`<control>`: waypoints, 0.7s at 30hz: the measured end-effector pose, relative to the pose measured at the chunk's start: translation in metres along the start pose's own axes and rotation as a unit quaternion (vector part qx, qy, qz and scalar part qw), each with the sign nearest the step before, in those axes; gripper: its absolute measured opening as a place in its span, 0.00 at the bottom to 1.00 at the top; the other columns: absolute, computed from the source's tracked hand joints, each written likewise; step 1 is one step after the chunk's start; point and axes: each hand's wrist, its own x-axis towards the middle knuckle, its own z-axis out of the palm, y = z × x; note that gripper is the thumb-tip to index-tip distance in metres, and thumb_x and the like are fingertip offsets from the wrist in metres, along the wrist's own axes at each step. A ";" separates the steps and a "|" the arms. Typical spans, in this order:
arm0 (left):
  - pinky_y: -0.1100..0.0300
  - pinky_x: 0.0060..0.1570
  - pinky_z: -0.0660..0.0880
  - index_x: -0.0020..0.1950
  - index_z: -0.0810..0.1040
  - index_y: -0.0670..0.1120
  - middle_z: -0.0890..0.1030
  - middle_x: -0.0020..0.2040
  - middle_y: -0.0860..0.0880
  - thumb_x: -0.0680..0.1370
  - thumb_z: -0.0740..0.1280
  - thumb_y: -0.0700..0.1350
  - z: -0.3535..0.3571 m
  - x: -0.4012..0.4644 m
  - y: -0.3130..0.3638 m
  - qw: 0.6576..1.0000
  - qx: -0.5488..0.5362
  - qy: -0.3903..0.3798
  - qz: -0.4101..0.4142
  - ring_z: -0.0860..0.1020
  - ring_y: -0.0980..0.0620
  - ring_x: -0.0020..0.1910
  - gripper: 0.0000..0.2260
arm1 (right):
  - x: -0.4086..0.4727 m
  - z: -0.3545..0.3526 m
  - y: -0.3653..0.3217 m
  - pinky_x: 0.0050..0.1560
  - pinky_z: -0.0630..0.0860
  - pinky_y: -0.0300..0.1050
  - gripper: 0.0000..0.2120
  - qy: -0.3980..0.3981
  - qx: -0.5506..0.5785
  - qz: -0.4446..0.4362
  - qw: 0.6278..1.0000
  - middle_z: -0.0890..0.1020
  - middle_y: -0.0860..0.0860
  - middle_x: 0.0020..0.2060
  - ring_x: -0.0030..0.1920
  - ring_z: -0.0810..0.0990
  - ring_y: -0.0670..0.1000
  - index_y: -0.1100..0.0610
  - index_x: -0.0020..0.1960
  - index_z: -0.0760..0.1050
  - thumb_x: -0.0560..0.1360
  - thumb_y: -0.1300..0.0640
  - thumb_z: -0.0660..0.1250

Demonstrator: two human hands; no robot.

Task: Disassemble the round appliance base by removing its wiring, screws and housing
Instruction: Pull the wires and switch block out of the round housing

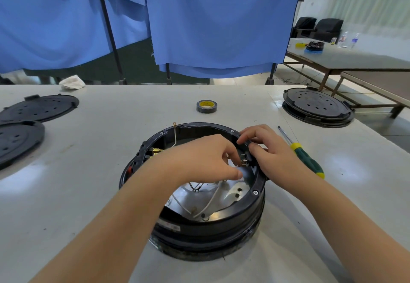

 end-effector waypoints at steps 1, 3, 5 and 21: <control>0.68 0.37 0.73 0.63 0.76 0.54 0.81 0.46 0.55 0.75 0.68 0.54 -0.003 -0.002 -0.001 1.000 0.005 -0.019 0.000 0.78 0.63 0.40 0.17 | 0.000 0.000 0.000 0.55 0.72 0.39 0.16 0.001 0.002 0.000 1.000 0.74 0.48 0.54 0.57 0.74 0.42 0.52 0.45 0.76 0.78 0.69 0.56; 0.74 0.26 0.69 0.70 0.70 0.56 0.81 0.49 0.56 0.76 0.67 0.55 -0.009 -0.006 -0.002 1.000 -0.003 -0.031 -0.002 0.77 0.68 0.34 0.22 | 0.000 0.000 0.000 0.53 0.72 0.38 0.16 0.005 0.007 0.001 1.000 0.74 0.47 0.54 0.56 0.74 0.43 0.50 0.45 0.76 0.78 0.69 0.57; 0.75 0.30 0.71 0.70 0.69 0.57 0.81 0.49 0.58 0.76 0.67 0.56 -0.016 -0.010 -0.004 1.000 -0.004 0.000 0.003 0.78 0.68 0.34 0.23 | 0.000 -0.001 0.000 0.50 0.71 0.33 0.17 0.005 0.005 0.003 1.000 0.75 0.47 0.54 0.57 0.74 0.43 0.49 0.45 0.75 0.78 0.69 0.57; 0.65 0.52 0.65 0.66 0.73 0.53 0.73 0.63 0.54 0.80 0.62 0.48 -0.016 -0.029 -0.074 0.922 -0.154 0.343 -0.097 0.72 0.58 0.57 0.14 | 0.005 -0.021 0.010 0.44 0.78 0.65 0.18 0.034 -0.016 0.065 0.997 0.82 0.51 0.52 0.51 0.80 0.67 0.45 0.44 0.78 0.78 0.66 0.59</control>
